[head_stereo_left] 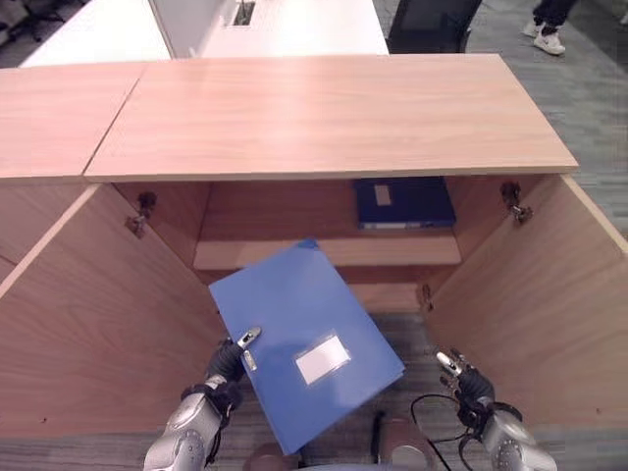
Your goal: Put the empty folder in the office cabinet
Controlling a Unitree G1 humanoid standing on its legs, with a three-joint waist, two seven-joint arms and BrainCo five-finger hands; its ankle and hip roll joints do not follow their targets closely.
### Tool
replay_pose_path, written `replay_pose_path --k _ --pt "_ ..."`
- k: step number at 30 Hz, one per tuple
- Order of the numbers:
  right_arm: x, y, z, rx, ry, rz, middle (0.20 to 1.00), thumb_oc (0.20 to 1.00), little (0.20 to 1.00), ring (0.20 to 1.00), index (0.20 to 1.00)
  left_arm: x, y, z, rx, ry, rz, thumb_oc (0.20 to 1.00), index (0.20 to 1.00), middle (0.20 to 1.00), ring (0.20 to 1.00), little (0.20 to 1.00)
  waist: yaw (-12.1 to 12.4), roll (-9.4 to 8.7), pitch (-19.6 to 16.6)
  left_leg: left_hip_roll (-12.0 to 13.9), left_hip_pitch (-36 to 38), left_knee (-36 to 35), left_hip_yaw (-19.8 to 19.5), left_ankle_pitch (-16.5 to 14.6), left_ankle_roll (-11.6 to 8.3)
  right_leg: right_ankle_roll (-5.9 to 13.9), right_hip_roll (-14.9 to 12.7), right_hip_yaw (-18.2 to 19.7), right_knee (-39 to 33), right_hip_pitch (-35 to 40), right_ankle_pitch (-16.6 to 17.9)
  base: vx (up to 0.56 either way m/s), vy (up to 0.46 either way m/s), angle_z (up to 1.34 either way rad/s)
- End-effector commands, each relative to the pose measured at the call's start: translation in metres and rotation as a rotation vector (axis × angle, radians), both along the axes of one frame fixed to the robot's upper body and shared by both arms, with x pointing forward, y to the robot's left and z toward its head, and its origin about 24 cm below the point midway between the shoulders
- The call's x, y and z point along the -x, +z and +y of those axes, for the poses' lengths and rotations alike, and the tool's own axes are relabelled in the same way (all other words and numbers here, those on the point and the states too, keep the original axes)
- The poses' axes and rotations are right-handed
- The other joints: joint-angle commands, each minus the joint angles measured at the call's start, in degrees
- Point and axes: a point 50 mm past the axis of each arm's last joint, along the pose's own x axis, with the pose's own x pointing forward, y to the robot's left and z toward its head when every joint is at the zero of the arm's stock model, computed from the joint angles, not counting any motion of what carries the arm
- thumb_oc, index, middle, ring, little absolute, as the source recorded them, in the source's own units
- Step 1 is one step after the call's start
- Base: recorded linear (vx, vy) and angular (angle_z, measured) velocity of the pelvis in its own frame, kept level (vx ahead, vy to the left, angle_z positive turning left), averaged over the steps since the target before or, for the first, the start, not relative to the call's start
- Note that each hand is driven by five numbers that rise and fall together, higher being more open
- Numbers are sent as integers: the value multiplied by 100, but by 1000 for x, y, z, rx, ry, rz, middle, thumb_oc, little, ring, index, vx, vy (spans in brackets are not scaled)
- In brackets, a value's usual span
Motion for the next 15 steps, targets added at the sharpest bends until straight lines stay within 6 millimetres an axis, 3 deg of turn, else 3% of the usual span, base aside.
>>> replay_pose_path --k 1,5,8,12,14,15 --pt "-15 13 -7 42 -8 -84 1000 1000 1000 1000 1000 -12 22 -1 14 37 -143 200 200 200 200 200 -94 -94 -71 75 473 24 -406 -770 -59 67 294 128 -1267 -74 624 180 -70 3" --pt "-10 9 -13 48 -60 -60 1000 1000 1000 1000 1000 -17 20 -6 20 31 -141 200 200 200 200 200 -264 -76 -73 59 595 -58 -596 -904 -110 52 481 228 -2012 -164 875 168 -105 37" --pt "-1 3 -20 63 -93 -22 1000 1000 1000 1000 1000 -21 20 -12 37 36 -146 200 200 200 200 200 -325 -53 -161 59 607 -25 -702 -978 -177 -89 557 426 -2302 56 987 118 -120 60" --pt "6 0 -27 71 -113 6 1000 1000 1000 1000 1000 -22 19 -18 67 31 -146 200 200 200 200 200 -382 31 -239 191 530 249 -761 -1069 -298 -193 599 364 -2418 260 932 141 -160 16" --pt "7 -1 -31 88 -109 24 1000 1000 1000 1000 1000 -26 21 -21 73 20 -156 200 200 200 200 200 -394 85 -215 319 387 721 -711 -1044 -501 -318 654 220 -2423 442 746 120 -157 19" --pt "7 -1 -31 89 -109 24 1000 1000 1000 1000 1000 -26 21 -21 73 20 -156 200 200 200 200 200 -399 87 -212 321 379 738 -717 -1053 -505 -321 655 214 -2425 445 746 100 -153 13"
